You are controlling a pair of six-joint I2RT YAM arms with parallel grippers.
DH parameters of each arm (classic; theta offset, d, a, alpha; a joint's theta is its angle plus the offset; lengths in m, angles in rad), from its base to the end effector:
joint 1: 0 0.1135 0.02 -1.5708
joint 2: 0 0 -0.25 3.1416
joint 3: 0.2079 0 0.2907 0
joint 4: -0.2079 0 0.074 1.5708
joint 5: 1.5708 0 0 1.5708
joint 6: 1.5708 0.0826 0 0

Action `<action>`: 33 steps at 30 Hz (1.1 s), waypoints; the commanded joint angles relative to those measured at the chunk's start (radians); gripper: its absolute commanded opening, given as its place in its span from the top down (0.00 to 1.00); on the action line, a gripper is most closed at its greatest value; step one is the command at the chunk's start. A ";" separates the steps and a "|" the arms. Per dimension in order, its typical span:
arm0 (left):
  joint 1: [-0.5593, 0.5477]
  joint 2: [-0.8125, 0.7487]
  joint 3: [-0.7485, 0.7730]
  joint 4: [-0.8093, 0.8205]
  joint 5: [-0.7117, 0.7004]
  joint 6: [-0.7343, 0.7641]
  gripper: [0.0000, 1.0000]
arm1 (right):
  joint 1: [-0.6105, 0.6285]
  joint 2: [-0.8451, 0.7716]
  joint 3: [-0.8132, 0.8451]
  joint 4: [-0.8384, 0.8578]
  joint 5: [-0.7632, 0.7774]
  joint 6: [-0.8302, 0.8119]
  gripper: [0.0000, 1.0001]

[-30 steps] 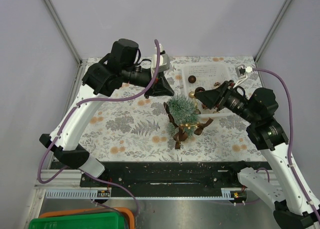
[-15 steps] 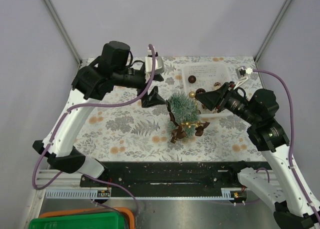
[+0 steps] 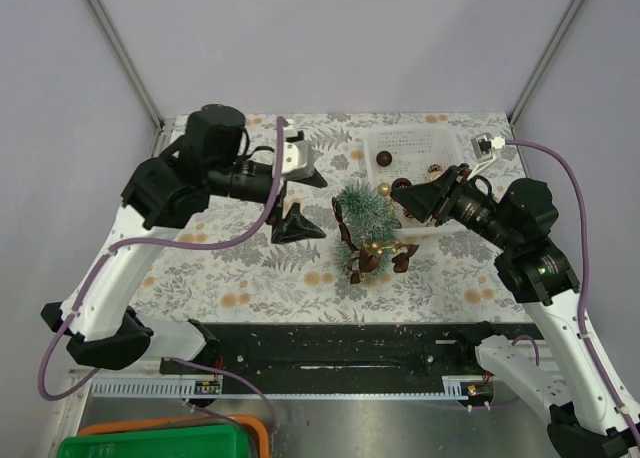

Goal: Decorate the small christmas tree

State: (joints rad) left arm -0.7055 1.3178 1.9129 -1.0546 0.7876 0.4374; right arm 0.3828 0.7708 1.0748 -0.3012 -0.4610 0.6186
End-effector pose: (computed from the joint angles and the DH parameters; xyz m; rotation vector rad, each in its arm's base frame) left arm 0.1736 -0.2247 0.5060 1.4773 1.3676 -0.9644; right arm 0.2108 0.1245 0.4305 -0.1907 1.6771 1.1292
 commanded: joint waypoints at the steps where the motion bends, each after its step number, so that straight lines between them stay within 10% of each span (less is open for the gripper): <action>1: -0.041 0.035 -0.078 0.151 -0.039 -0.098 0.01 | 0.008 -0.010 0.010 0.020 0.010 -0.017 0.80; 19: -0.075 0.158 -0.011 0.283 -0.059 -0.184 0.02 | 0.008 -0.042 -0.026 0.025 -0.016 -0.054 0.81; 33: -0.072 0.158 0.014 0.260 -0.077 -0.132 0.66 | 0.008 -0.034 -0.041 0.100 -0.050 -0.046 0.81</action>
State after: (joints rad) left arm -0.7765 1.4952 1.8797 -0.8215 0.7048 0.2943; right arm 0.3836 0.7300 1.0405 -0.2729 -0.4904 0.5808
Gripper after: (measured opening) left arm 0.353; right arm 0.492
